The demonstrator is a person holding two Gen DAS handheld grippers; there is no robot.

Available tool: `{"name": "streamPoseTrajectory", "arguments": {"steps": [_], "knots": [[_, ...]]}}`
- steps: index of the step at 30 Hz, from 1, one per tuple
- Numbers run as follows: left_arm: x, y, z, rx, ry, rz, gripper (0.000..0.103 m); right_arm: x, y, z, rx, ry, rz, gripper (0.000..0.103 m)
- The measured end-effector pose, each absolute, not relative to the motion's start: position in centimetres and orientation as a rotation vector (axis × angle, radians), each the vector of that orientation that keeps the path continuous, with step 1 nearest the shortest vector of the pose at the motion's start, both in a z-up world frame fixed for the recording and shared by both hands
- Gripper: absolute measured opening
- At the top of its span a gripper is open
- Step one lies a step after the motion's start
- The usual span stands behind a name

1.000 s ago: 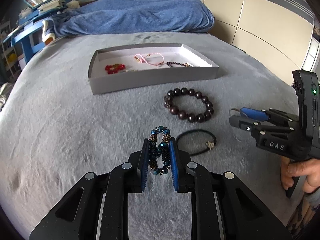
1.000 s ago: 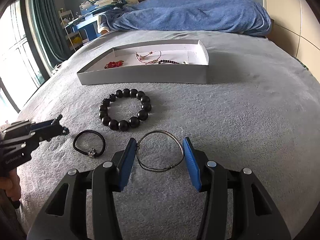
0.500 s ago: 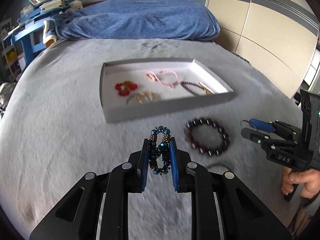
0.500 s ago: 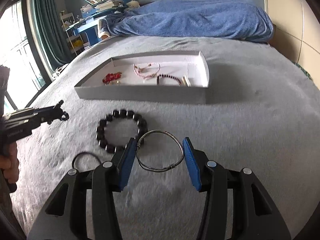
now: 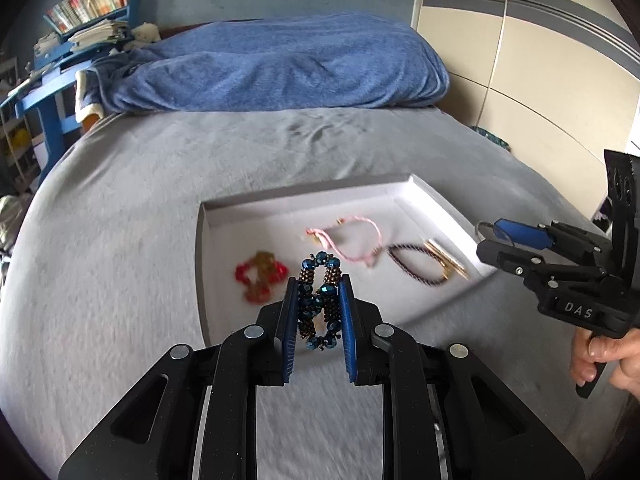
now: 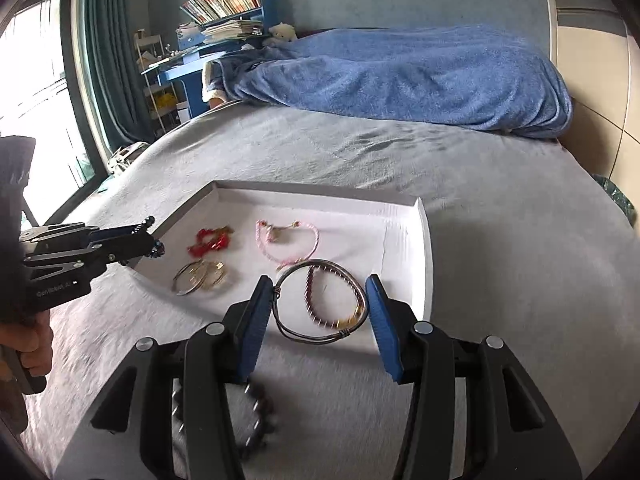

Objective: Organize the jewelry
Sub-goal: 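Carry the beaded bracelet and silver bangle into the tray with both grippers, then open both grippers over the tray and move back to the bed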

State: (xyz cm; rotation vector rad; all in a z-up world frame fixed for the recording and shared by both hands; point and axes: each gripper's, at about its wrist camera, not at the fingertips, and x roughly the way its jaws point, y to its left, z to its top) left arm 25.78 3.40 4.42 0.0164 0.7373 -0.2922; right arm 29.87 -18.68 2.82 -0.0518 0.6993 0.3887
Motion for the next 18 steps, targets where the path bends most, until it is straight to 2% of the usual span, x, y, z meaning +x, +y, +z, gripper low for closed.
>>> {"name": "streamPoseTrajectory", "arguments": {"steps": [14, 18], "knots": [[29.0, 4.6, 0.2, -0.004, 0.831, -0.265, 0.021, 34.4, -17.5, -1.4, -0.086, 0.786, 0.363, 0.048], [28.7, 4.4, -0.1, 0.002, 0.836, -0.271, 0.027, 33.8, -17.0, -1.4, -0.109, 0.781, 0.369, 0.048]]}}
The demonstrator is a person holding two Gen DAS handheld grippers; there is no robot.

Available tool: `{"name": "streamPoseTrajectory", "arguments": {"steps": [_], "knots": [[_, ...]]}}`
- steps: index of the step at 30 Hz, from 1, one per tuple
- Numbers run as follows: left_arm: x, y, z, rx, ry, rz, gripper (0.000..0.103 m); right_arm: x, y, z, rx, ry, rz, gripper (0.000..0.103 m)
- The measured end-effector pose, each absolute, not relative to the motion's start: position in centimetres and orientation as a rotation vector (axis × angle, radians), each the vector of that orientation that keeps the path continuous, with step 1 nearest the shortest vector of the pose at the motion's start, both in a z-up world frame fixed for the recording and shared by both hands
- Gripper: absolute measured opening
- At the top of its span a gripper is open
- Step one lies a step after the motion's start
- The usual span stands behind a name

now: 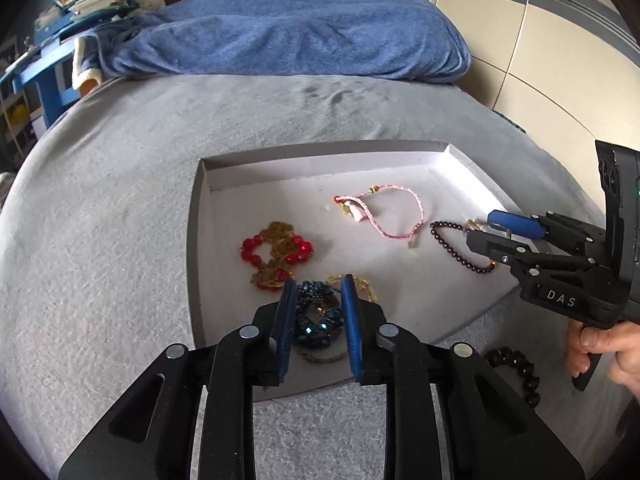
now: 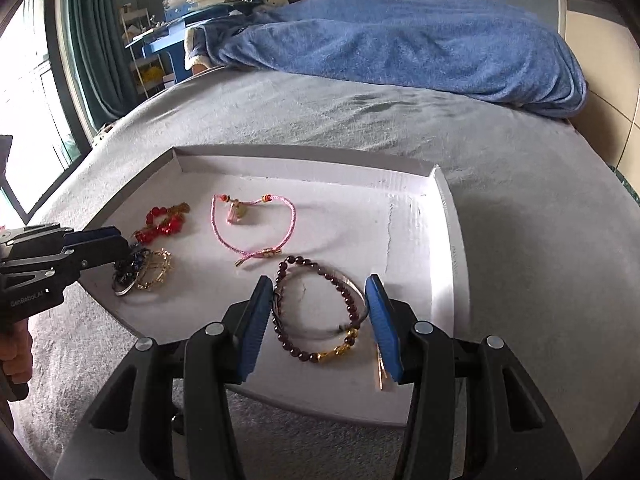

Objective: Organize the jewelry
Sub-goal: 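Open both grippers over the tray and move back to the bed, then grasp the black hair tie with left gripper while right grasps dark wooden bead bracelet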

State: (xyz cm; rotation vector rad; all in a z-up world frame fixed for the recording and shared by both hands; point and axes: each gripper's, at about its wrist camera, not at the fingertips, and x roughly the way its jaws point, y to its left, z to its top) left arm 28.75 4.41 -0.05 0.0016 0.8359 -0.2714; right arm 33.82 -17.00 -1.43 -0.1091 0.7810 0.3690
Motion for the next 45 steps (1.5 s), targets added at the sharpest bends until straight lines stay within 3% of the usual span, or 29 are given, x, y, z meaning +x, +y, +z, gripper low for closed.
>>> {"name": "streamPoseTrajectory", "arguments": {"steps": [4, 6, 12, 24, 45], "knots": [[28.2, 4.0, 0.3, 0.011, 0.824, -0.275, 0.042, 33.5, -16.9, -1.3, -0.102, 0.775, 0.378, 0.051], [28.0, 3.8, 0.6, 0.012, 0.812, -0.273, 0.057, 33.3, -17.0, -1.1, -0.103, 0.767, 0.377, 0.056], [26.6, 2.9, 1.8, 0.023, 0.774, -0.277, 0.074, 32.3, -18.0, 0.2, -0.068, 0.740, 0.366, 0.060], [20.4, 1.3, 3.3, 0.006, 0.751, -0.306, 0.080, 27.2, -18.8, 1.9, -0.033, 0.725, 0.383, 0.062], [14.1, -0.7, -0.1, 0.050, 0.834, -0.329, 0.079, 22.8, -19.7, -0.2, 0.020, 0.793, 0.358, 0.062]]}}
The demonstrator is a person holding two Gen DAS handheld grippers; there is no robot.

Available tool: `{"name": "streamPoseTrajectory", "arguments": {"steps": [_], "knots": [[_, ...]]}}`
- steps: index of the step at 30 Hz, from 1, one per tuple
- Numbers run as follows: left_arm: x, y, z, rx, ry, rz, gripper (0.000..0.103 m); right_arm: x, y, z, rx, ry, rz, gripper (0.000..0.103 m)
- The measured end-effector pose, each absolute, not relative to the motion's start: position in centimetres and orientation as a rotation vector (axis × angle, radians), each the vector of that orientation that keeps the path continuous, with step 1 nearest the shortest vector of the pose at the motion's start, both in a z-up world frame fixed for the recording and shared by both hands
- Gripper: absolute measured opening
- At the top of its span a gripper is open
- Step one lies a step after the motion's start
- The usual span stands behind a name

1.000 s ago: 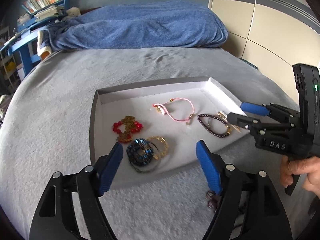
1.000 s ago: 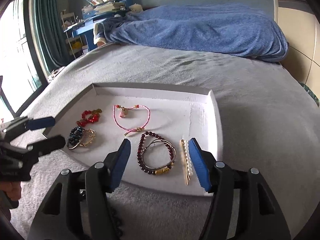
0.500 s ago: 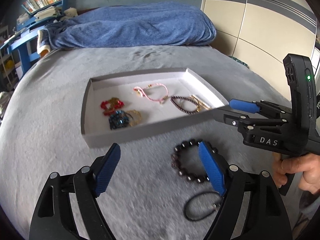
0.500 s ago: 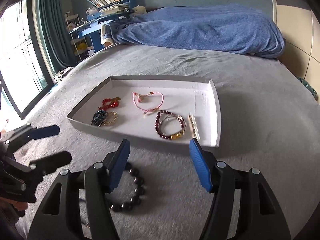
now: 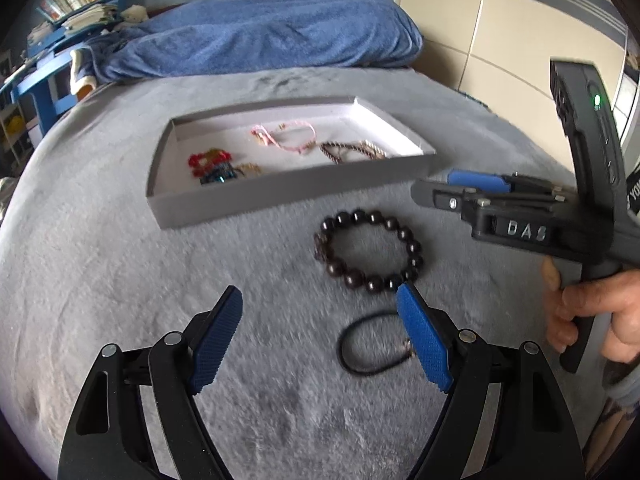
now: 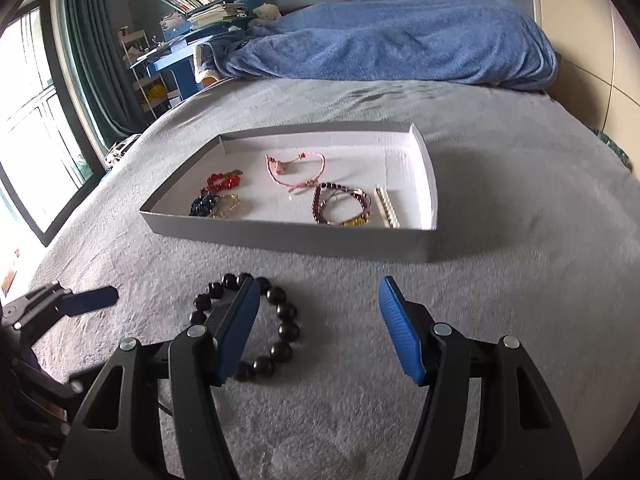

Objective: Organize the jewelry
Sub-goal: 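Grasp the black hair tie with left gripper while right grasps dark wooden bead bracelet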

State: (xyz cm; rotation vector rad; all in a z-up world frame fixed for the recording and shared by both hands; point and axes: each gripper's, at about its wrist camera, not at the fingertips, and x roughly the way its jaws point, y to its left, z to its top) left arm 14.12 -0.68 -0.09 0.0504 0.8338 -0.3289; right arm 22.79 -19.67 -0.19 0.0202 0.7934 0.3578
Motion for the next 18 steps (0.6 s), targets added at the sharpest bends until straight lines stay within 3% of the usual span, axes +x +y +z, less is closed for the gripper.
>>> {"name": "streamPoseTrajectory", "arguments": {"steps": [18], "knots": [[13.4, -2.4, -3.0, 0.142, 0.898, -0.373, 0.024, 23.3, -18.0, -2.8, 0.003, 0.840, 0.367, 0.062]]}}
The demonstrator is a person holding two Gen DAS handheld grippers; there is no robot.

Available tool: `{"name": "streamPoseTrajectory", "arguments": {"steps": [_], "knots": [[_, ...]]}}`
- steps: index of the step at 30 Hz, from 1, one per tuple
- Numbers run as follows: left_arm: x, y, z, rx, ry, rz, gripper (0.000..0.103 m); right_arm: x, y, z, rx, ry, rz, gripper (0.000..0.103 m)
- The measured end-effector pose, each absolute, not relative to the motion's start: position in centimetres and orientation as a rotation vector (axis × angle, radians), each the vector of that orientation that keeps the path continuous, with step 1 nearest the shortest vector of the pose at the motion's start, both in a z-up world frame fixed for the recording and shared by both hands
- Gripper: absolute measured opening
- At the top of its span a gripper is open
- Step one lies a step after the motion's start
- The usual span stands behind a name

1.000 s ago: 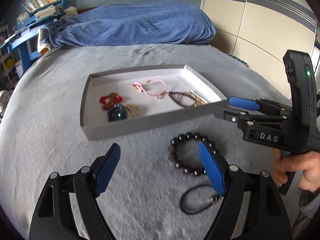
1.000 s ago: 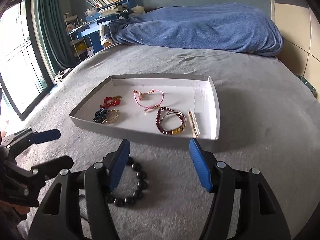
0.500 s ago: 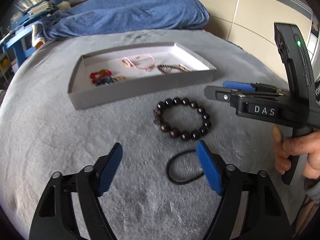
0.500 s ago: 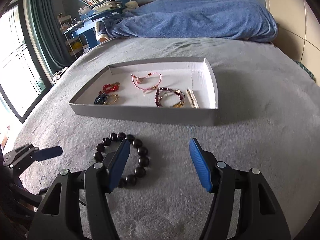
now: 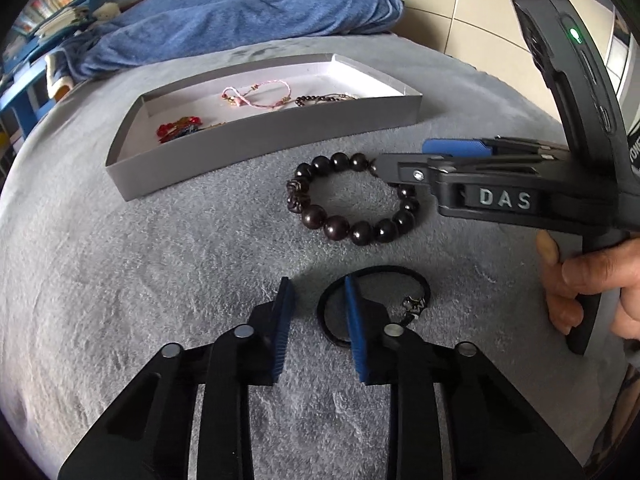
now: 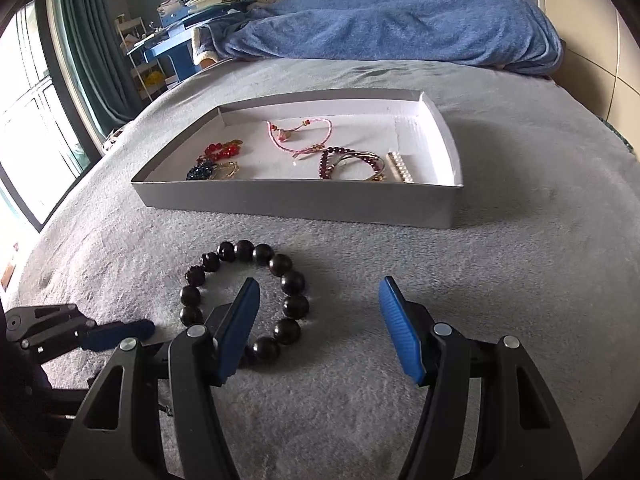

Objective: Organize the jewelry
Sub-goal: 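Grasp the black hair tie with left gripper while right grasps dark wooden bead bracelet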

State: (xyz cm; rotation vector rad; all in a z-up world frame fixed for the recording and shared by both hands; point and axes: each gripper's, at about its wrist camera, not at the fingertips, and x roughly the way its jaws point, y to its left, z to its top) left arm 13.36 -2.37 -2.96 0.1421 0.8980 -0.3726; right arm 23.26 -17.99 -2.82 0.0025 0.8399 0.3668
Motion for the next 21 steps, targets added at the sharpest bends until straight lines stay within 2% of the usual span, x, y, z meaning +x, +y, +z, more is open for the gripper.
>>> {"name": "streamPoseTrajectory", "arguments": {"steps": [5, 8, 13, 21], "knots": [[13.4, -2.0, -2.8, 0.170, 0.882, -0.349, 0.008, 23.3, -16.9, -3.1, -0.045, 0.846, 0.388, 0.062], [14.0, -0.6, -2.8, 0.147, 0.886, -0.314, 0.006, 23.1, -16.3, -3.4, -0.073, 0.856, 0.394, 0.057], [14.8, 2.1, -2.5, 0.086, 0.889, -0.251, 0.006, 23.1, -16.0, -3.8, -0.085, 0.874, 0.404, 0.018], [15.2, 3.2, -2.7, 0.044, 0.899, -0.255, 0.006, 23.1, -16.8, -3.7, -0.071, 0.872, 0.375, 0.016]]}}
